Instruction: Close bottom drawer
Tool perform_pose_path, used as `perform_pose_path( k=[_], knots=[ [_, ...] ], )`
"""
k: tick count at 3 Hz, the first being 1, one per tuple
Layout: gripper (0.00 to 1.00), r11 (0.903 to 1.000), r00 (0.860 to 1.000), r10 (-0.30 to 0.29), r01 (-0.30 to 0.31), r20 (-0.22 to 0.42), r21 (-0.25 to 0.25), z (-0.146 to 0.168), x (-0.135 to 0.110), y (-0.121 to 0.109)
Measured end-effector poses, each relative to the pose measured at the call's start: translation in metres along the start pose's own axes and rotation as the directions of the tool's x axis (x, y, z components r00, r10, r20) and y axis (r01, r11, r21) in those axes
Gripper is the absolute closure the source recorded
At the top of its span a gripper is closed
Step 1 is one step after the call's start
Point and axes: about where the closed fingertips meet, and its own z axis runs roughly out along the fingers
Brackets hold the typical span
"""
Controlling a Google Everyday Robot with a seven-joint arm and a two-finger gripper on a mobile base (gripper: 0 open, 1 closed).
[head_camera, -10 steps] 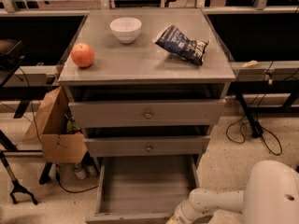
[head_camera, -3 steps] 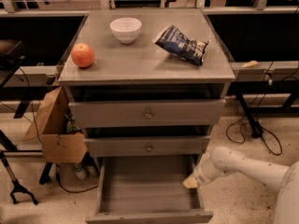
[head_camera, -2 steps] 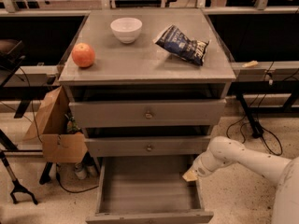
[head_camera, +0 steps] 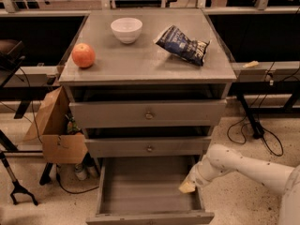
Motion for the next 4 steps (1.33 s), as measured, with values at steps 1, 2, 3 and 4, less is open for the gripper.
perform_pose_path(
  k=[1, 2, 3, 4],
  knots=[
    [0.35, 0.9978, 0.998, -0.051, 0.052, 0.033, -0.041, 0.039, 0.000, 0.030],
    [0.12, 0.9954, 0.995, -0.092, 0.093, 0.042, -0.022, 0.075, -0.007, 0.042],
    [0.00, 0.9944, 0.994, -0.102, 0.100, 0.041, 0.032, 0.105, -0.013, 0.034],
    [0.00, 0.9943, 0.995, -0.094, 0.093, 0.027, 0.053, 0.127, -0.006, 0.028]
  ],
)
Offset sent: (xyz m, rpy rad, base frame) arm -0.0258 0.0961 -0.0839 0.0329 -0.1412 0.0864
